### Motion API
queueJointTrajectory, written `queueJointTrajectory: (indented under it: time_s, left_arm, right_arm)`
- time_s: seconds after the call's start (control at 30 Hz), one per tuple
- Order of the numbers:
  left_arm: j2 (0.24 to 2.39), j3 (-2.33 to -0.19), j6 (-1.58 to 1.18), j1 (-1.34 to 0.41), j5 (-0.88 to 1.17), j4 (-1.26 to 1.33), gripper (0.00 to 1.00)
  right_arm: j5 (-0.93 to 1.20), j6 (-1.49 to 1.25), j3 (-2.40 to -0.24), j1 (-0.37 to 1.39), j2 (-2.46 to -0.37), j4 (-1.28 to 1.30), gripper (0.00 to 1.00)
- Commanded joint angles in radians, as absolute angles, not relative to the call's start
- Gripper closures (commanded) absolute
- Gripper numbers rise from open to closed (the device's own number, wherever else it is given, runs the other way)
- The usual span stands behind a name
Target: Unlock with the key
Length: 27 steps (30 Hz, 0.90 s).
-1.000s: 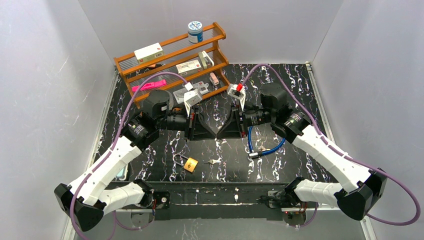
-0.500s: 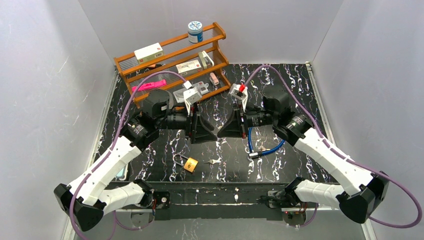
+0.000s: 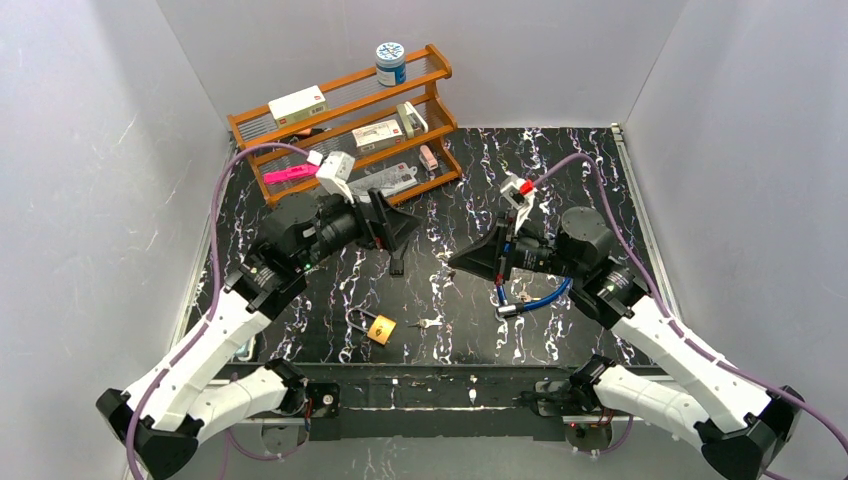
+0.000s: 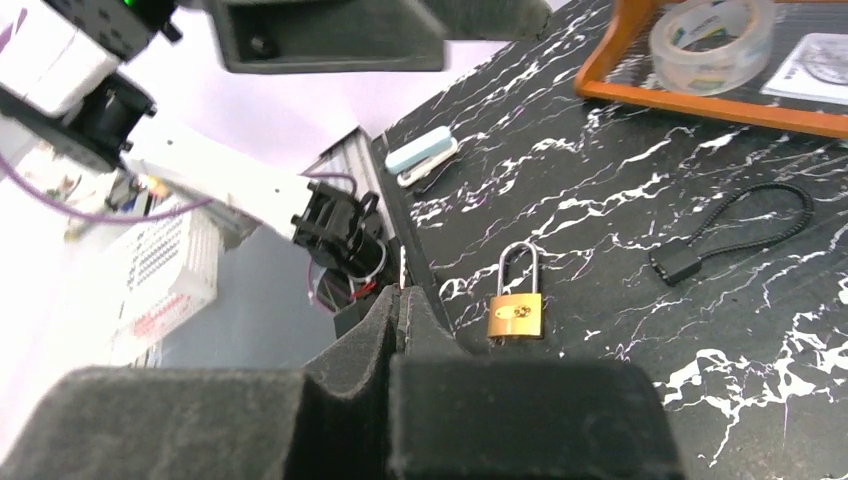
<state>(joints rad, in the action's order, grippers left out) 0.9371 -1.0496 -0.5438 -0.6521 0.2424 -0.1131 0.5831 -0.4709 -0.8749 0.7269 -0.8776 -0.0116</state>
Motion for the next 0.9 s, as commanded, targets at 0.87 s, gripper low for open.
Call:
queueJointTrajectory:
  time_s: [0.87]
  left_arm:
    - [1.772,-1.157,-0.602,-0.653,-0.246,-0.404,0.18]
  right_arm:
    - [0.024,-0.759,-0.549,0.726,-0.766,-0.002,0.99]
